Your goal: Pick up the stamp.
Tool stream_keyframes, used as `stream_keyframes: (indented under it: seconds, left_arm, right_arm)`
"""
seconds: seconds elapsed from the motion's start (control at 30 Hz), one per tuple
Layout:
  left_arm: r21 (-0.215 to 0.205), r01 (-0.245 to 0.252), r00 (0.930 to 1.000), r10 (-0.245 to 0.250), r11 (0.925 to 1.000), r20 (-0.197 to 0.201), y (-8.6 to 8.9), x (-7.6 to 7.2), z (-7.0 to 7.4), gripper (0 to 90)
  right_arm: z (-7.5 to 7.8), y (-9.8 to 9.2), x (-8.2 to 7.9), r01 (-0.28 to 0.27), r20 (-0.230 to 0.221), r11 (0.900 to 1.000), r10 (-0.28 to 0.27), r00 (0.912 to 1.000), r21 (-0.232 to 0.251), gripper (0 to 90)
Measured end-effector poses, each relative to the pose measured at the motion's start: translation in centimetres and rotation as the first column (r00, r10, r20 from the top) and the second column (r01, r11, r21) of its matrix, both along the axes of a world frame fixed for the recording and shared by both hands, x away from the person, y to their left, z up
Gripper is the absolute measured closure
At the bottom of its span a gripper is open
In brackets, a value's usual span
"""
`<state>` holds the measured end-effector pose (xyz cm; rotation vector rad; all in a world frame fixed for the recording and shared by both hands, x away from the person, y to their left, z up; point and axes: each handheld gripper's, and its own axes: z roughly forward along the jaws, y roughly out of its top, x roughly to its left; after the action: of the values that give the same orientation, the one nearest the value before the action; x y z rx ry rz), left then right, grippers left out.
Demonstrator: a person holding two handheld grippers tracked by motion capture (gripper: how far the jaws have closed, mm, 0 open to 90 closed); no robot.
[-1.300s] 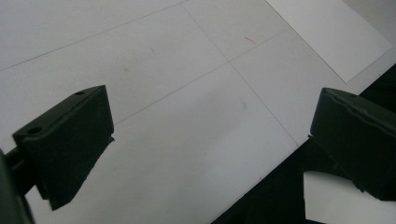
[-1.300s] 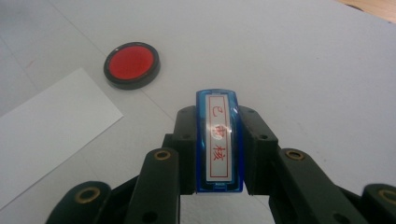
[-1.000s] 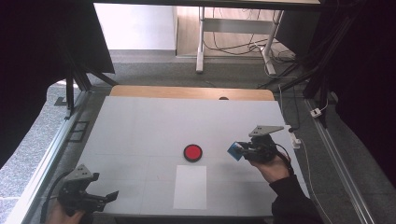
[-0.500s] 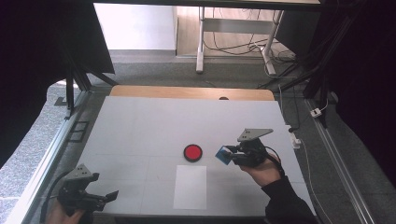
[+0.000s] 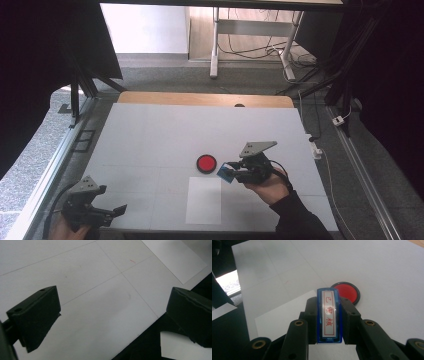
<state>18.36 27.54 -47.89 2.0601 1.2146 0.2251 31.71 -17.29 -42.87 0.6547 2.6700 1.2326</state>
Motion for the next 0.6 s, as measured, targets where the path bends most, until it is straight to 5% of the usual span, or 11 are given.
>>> stream_keyframes:
  seconds: [0.6]
  left_arm:
    - [0.003,0.008,1.0000,-0.008,1.0000,-0.002,-0.1,0.0,0.0,0.0]
  right_arm:
    - [-0.1,3.0,-1.7,-0.086,-0.003,0.996,0.086,0.9963,0.021,70.5]
